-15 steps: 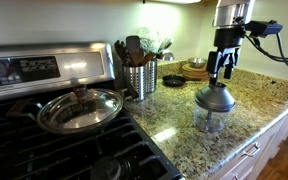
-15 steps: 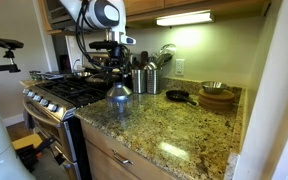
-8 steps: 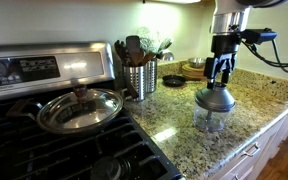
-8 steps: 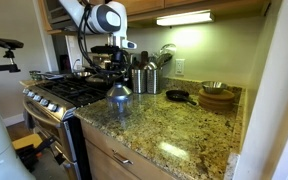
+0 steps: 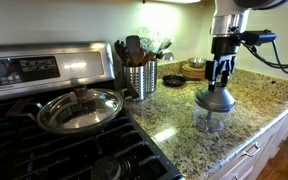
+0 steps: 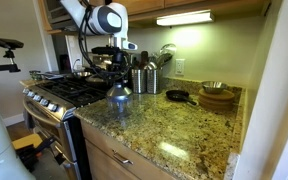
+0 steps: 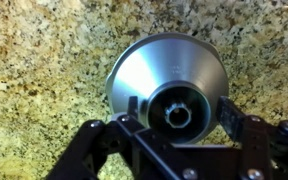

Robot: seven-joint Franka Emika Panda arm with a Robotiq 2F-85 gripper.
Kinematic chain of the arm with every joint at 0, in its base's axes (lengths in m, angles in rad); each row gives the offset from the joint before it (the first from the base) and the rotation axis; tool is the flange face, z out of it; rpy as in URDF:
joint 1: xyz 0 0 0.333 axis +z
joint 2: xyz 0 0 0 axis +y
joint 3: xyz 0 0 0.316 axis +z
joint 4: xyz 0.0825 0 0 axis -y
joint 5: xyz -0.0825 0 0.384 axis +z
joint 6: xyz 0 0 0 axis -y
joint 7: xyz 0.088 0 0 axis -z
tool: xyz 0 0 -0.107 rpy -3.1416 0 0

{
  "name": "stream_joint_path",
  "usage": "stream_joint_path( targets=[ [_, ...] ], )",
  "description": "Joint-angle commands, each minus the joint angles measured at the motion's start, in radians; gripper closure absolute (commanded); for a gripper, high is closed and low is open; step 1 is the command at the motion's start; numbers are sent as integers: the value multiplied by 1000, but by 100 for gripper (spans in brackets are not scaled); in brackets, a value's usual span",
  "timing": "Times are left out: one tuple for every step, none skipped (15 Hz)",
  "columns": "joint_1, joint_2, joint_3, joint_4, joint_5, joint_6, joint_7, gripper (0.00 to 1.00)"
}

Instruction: Remove the grey lid from the food processor then remove the blades and place them on the countertop

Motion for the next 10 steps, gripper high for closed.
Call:
stream_joint_path(
  targets=[
    [1, -5, -8, -20, 6, 32, 19, 51],
    [0, -7, -9, -17, 8, 33, 18, 57],
    [1, -8, -9, -13, 9, 34, 17, 62],
    [2, -9, -9, -13, 10, 34, 17, 65],
    [2, -9, -8, -13, 10, 35, 17, 65],
    [3, -11, -8, -12, 13, 30, 15, 65],
    [2, -16, -8, -12, 12, 27, 18, 65],
    [2, -22, -9, -12, 11, 21, 21, 65],
    [1, -33, -9, -12, 7, 8, 24, 65],
    [1, -43, -10, -11, 12, -3, 22, 65]
  ],
)
